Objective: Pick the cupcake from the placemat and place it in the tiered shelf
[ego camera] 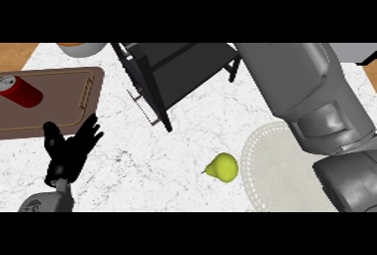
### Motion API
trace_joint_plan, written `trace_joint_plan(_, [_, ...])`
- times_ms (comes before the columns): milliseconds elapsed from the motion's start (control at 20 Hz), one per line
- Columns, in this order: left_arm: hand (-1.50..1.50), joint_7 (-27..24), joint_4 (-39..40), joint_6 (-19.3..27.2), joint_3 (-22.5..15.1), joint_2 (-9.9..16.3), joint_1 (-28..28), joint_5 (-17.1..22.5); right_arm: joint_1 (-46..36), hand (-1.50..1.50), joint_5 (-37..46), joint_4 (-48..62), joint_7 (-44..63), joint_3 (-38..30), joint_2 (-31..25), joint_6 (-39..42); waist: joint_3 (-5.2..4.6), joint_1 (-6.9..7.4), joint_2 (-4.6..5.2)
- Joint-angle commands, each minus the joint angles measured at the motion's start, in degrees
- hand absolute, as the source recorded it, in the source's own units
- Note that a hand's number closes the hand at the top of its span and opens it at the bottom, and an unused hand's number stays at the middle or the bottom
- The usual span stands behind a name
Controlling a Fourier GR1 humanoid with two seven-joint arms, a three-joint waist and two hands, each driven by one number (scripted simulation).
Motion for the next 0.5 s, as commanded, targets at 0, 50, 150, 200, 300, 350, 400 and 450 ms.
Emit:
trace_joint_plan(0, [0.0,1.9,0.1,0.1,-0.4,0.1,-1.0,-0.4,-1.2,1.5,0.6,5.8,-5.4,-1.2,-0.4,-3.1,-0.15,0.16,0.18])
trace_joint_plan(50, [0.0,0.9,0.3,0.4,-0.5,-1.1,0.2,-0.1,1.0,1.5,0.4,5.8,-7.7,-0.9,0.7,-3.1,-0.14,-0.11,0.06])
trace_joint_plan(150, [0.0,0.6,-1.0,0.1,-0.8,-0.9,1.4,-0.4,-3.2,1.5,-0.2,6.7,-5.8,-2.1,-1.1,-0.8,-0.14,-0.2,-0.13])
trace_joint_plan(200, [0.0,1.6,-1.5,0.8,-0.7,-1.4,0.2,-0.1,-2.6,1.5,0.5,8.2,-8.0,-1.8,-0.4,-2.8,-0.15,0.17,0.08])
trace_joint_plan(300, [0.0,1.1,-0.8,0.2,-0.8,-1.0,1.2,-0.5,-2.5,1.5,0.5,8.6,-8.6,-1.7,-0.4,-1.5,-0.13,-0.36,-0.13])
trace_joint_plan(350, [0.0,1.3,-2.9,-0.6,-1.5,-1.4,2.5,0.1,-4.4,1.5,0.4,9.8,-7.9,-2.4,-0.8,-2.0,-0.14,0.22,-0.03])
trace_joint_plan(400, [0.0,1.7,-1.8,1.1,-1.2,-1.9,-0.4,-0.6,-4.5,1.5,2.0,11.4,-9.1,-1.4,-2.3,-1.8,-0.16,0.31,0.23])
trace_joint_plan(450, [0.0,2.0,-1.0,1.4,-0.6,-1.4,0.8,-1.0,-3.5,1.5,3.4,9.0,-8.2,0.9,0.5,-2.3,-0.13,-0.67,-0.26])
